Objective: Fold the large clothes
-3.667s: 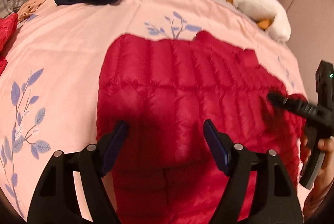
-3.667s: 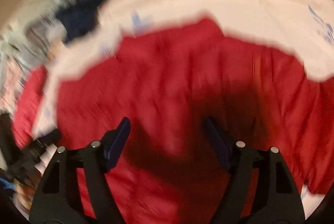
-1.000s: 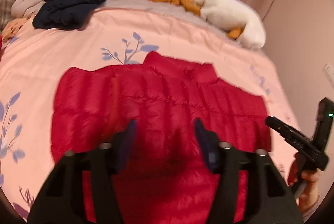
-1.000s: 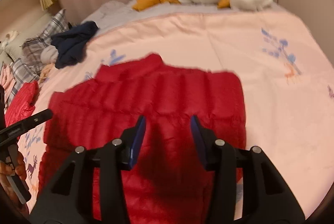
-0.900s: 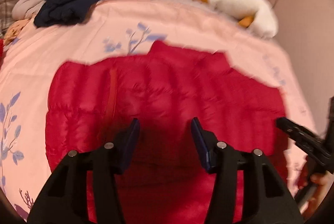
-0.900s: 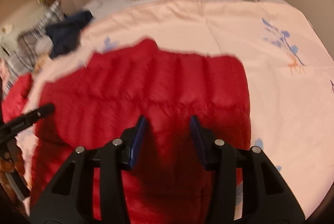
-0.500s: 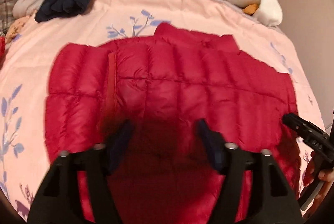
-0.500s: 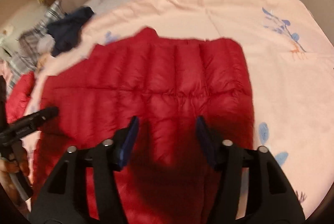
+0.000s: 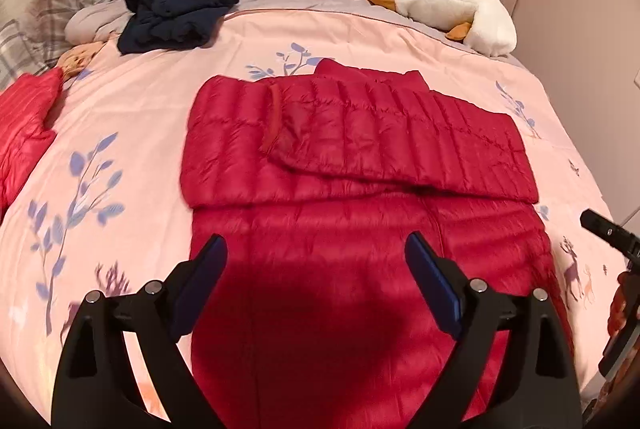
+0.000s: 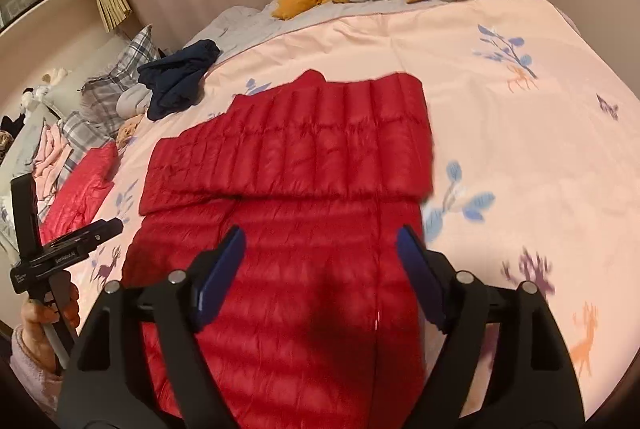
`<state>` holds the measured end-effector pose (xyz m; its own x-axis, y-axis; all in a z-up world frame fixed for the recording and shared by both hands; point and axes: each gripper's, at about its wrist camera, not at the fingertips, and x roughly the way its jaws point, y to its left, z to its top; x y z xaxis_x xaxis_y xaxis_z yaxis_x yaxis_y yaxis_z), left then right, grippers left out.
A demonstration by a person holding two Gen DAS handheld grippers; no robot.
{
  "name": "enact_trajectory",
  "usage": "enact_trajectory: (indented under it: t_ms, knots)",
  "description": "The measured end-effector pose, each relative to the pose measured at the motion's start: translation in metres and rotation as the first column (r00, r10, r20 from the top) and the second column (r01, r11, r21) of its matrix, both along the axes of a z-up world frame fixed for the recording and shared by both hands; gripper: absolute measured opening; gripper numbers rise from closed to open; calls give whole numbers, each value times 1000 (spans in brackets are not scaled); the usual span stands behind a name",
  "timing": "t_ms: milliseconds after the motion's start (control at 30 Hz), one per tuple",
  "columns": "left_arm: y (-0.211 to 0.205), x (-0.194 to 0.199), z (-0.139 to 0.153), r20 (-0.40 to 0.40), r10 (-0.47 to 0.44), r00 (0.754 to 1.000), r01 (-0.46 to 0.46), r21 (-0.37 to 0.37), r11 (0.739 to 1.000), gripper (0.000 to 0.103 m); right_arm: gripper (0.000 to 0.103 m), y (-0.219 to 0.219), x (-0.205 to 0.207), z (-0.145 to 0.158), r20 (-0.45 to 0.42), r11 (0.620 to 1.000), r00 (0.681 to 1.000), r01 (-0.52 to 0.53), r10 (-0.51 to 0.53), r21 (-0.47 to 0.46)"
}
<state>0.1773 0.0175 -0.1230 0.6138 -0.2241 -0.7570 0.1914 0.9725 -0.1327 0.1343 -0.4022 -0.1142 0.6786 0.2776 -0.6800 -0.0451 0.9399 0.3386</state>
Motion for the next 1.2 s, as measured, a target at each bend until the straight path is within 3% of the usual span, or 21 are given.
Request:
enact_trajectory:
  t_ms: [167, 233, 333, 500, 700, 833, 900, 1000, 1200]
  knots:
    - [11, -27, 4, 4, 5, 1000, -5, 2, 1000, 91, 82, -3, -28, -7, -31, 999, 1000, 3, -2, 32]
    - [16, -35, 3, -2, 7, 1000, -7, 4, 1000, 99, 83, -4, -35, -12, -47, 999, 999, 4, -2, 35]
    - [21, -47, 1, -1, 12, 1000, -12, 12, 1000, 100, 85, -8, -46, -21, -77, 999, 997, 14, -11, 45]
    - [37, -64, -13, -57, 17, 998, -17, 5, 1000, 101, 90, -17, -59, -41, -160, 996, 987, 20, -7, 83]
    - [80, -88, -48, -190, 39, 981, -69, -152, 986, 102, 91, -30, -79, -63, -241, 991, 971, 37, -5, 130]
    - [107, -105, -70, -255, 14, 967, -99, -325, 941, 102, 91, -37, -91, -75, -279, 980, 960, 35, 22, 194]
    - [110, -110, -76, -264, -7, 965, -95, -375, 922, 102, 91, -36, -95, -82, -297, 975, 954, 24, 44, 219]
    - [103, -114, -86, -280, -52, 959, -73, -417, 906, 102, 93, -27, -96, -87, -298, 974, 951, -11, 80, 227]
    - [77, -105, -89, -262, -119, 958, 1, -410, 912, 102, 93, -9, -85, -87, -285, 965, 948, -70, 143, 251]
